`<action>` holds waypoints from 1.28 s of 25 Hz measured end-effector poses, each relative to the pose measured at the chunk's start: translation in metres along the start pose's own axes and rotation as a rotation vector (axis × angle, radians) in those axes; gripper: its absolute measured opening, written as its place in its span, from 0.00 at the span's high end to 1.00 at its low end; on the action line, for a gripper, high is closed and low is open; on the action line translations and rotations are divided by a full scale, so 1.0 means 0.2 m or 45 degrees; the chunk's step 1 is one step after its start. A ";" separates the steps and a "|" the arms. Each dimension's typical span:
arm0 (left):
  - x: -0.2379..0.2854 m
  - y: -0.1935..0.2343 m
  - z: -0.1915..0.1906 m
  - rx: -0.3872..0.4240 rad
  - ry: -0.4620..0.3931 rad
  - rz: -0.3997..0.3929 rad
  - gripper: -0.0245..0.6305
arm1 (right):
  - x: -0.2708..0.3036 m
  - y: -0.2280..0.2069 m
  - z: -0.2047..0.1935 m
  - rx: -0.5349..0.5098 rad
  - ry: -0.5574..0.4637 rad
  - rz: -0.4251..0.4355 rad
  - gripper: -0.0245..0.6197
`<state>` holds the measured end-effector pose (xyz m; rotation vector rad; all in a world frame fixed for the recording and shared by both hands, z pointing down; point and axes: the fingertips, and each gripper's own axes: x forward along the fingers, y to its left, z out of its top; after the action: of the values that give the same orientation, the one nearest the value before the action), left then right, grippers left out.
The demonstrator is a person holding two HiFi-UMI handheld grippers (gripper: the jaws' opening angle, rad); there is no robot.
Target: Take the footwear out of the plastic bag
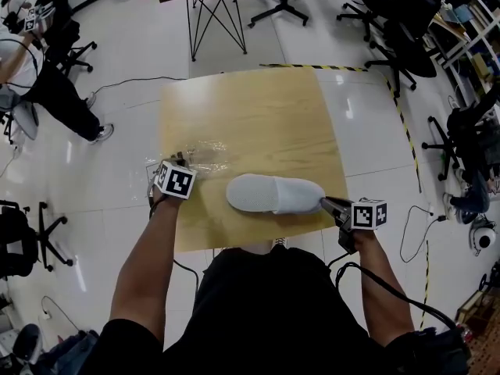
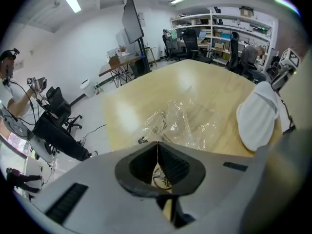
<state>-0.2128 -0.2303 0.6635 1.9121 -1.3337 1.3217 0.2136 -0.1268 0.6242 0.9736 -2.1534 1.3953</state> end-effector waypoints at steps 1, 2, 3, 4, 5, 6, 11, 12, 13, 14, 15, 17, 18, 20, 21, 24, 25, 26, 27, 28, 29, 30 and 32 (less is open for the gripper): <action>0.01 -0.02 0.03 0.004 -0.007 -0.008 0.95 | 0.01 0.01 -0.01 -0.002 0.009 0.007 0.91; 0.01 -0.05 0.06 0.012 -0.015 -0.018 0.95 | 0.03 0.03 -0.02 -0.004 0.017 0.016 0.91; 0.02 -0.08 0.10 0.022 -0.025 -0.031 0.95 | 0.04 0.04 -0.03 -0.006 0.023 0.024 0.91; 0.03 -0.11 0.13 0.032 -0.036 -0.045 0.95 | 0.06 0.06 -0.04 -0.008 0.029 0.028 0.91; 0.04 -0.15 0.17 0.042 -0.048 -0.059 0.95 | 0.08 0.07 -0.05 -0.011 0.035 0.031 0.91; 0.05 -0.18 0.20 0.054 -0.058 -0.071 0.95 | 0.10 0.09 -0.05 -0.012 0.039 0.035 0.91; 0.08 -0.33 0.33 0.115 -0.082 -0.123 0.95 | 0.17 0.16 -0.05 -0.006 0.042 0.036 0.91; 0.08 -0.36 0.36 0.127 -0.089 -0.133 0.95 | 0.19 0.18 -0.06 -0.009 0.043 0.035 0.91; 0.08 -0.39 0.40 0.139 -0.099 -0.142 0.95 | 0.21 0.21 -0.06 -0.018 0.044 0.036 0.91; 0.08 -0.42 0.43 0.151 -0.108 -0.151 0.95 | 0.23 0.23 -0.06 -0.028 0.045 0.035 0.91; 0.09 -0.46 0.46 0.162 -0.117 -0.159 0.95 | 0.25 0.26 -0.07 -0.038 0.048 0.031 0.91; 0.09 -0.53 0.51 0.182 -0.126 -0.175 0.94 | 0.28 0.29 -0.08 -0.053 0.059 0.019 0.90; 0.09 -0.57 0.53 0.190 -0.126 -0.184 0.94 | 0.30 0.31 -0.08 -0.059 0.068 0.013 0.90; 0.10 -0.63 0.56 0.201 -0.126 -0.204 0.94 | 0.33 0.33 -0.09 -0.071 0.085 -0.007 0.90; 0.10 -0.66 0.57 0.208 -0.127 -0.216 0.94 | 0.35 0.33 -0.09 -0.077 0.091 -0.021 0.90; 0.10 -0.72 0.60 0.248 -0.132 -0.242 0.92 | 0.36 0.32 -0.09 -0.082 0.093 -0.058 0.90; 0.10 -0.73 0.61 0.257 -0.138 -0.249 0.91 | 0.36 0.32 -0.09 -0.081 0.092 -0.066 0.90; 0.09 -0.74 0.61 0.257 -0.147 -0.262 0.89 | 0.35 0.31 -0.09 -0.082 0.090 -0.072 0.90; 0.09 -0.75 0.62 0.251 -0.159 -0.282 0.87 | 0.35 0.31 -0.09 -0.083 0.087 -0.077 0.90; 0.07 -0.76 0.63 0.241 -0.176 -0.307 0.83 | 0.35 0.31 -0.09 -0.083 0.082 -0.082 0.90; 0.06 -0.77 0.64 0.232 -0.194 -0.333 0.79 | 0.34 0.31 -0.09 -0.083 0.077 -0.086 0.90; 0.04 -0.77 0.65 0.225 -0.214 -0.356 0.77 | 0.34 0.31 -0.08 -0.083 0.073 -0.092 0.89; -0.01 -0.77 0.67 0.217 -0.260 -0.391 0.75 | 0.33 0.31 -0.08 -0.088 0.071 -0.107 0.89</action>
<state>-0.0161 -0.2699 0.6259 2.3111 -0.9872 1.1413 0.1214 -0.1183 0.6350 0.9759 -2.0809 1.2856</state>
